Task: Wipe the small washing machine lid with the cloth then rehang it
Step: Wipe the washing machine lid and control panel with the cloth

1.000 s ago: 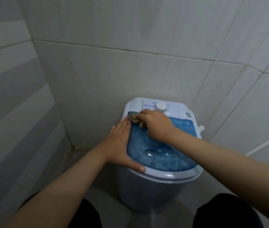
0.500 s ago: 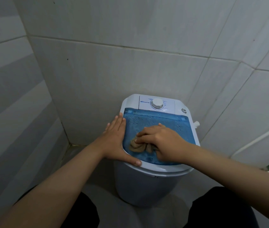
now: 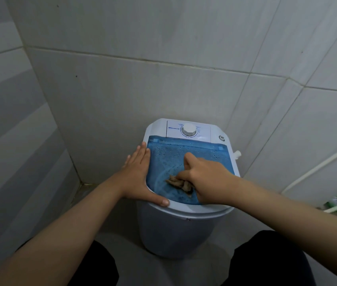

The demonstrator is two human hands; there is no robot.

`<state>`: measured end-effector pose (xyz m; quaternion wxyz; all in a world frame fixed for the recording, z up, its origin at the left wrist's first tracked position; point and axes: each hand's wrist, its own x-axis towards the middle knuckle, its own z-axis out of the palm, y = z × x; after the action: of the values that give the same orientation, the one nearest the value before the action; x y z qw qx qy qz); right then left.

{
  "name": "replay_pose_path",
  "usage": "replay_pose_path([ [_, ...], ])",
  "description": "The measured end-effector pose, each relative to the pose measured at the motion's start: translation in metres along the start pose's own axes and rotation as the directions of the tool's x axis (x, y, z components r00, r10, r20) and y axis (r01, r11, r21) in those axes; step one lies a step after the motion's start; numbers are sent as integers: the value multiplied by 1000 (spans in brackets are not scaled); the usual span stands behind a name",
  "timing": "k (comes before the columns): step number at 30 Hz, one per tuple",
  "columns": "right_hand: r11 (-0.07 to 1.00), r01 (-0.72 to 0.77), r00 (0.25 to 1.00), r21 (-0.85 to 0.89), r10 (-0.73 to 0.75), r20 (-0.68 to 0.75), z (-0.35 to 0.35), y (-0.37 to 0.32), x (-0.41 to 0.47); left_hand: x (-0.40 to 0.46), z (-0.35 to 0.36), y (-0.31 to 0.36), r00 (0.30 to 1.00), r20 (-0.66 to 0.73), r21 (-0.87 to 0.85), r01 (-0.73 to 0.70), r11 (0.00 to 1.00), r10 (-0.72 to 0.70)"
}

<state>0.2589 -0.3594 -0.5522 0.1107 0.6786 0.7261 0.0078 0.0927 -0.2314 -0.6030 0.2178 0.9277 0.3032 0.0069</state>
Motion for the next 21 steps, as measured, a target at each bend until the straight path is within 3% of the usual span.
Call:
replay_pose_path([
  [12, 982, -77, 953, -170, 123, 277, -36, -9, 17, -2, -2, 3, 1000, 19, 3, 5, 1000, -5],
  [18, 945, -30, 867, -326, 187, 462, -54, -17, 35, -5, -3, 5, 1000, 15, -5, 16, 1000, -16],
  [21, 921, -59, 759, -386, 293, 581, -65, -18, 41, -6, -2, 4, 1000, 6, -20, 12, 1000, -12],
])
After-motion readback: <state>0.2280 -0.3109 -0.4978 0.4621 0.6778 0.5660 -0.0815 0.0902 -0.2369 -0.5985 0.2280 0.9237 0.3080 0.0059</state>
